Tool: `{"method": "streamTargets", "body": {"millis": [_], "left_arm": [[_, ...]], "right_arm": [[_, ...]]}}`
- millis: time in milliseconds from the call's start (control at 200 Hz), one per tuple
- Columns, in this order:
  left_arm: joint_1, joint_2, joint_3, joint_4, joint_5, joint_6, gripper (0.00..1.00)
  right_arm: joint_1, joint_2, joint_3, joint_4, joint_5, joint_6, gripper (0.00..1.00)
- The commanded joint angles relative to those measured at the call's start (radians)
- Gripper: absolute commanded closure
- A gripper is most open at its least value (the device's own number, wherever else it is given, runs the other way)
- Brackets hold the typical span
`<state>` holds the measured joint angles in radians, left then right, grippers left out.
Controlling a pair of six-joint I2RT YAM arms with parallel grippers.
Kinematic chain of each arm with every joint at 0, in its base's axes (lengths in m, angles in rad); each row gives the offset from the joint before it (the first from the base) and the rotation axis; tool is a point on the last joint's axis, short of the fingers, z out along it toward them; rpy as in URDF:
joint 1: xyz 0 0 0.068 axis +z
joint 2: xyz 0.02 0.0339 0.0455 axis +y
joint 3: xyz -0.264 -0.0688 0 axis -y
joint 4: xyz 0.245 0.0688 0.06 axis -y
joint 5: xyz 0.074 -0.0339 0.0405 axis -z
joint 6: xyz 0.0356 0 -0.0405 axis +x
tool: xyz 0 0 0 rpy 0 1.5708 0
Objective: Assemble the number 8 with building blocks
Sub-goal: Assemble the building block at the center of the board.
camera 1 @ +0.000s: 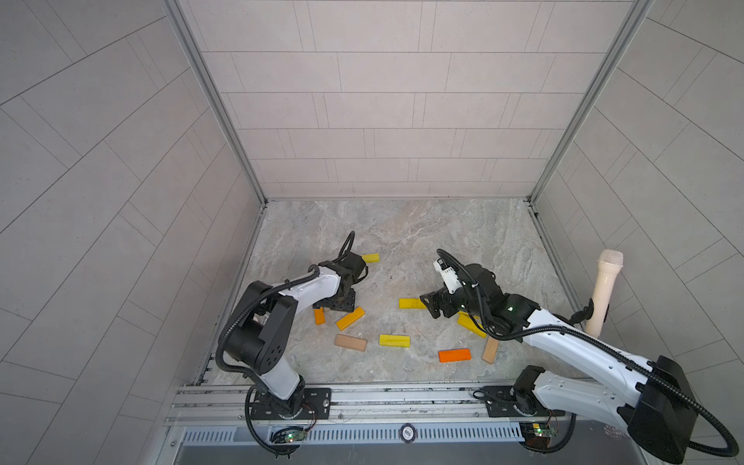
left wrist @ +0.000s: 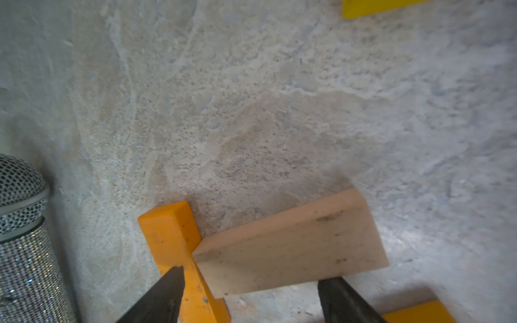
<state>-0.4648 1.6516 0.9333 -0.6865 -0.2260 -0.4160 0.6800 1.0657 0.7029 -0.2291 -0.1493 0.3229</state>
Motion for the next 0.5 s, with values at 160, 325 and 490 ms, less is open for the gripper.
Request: {"method": "streamTargets", "body": {"millis": [160, 325, 490], "left_arm": [[0.012, 0.074, 0.058, -0.005, 0.104, 0.058, 0.25], [0.017, 0.108, 0.093, -0.022, 0.097, 0.076, 0.3], [0.02, 0.142, 0.133, -0.035, 0.087, 0.092, 0.31]], "right_arm": [[0.004, -0.007, 0.001, -0.001, 0.011, -0.005, 0.04], [0.005, -0.001, 0.005, -0.001, 0.013, -0.008, 0.04], [0.004, 0.002, 0.007, -0.001, 0.012, -0.009, 0.04]]}}
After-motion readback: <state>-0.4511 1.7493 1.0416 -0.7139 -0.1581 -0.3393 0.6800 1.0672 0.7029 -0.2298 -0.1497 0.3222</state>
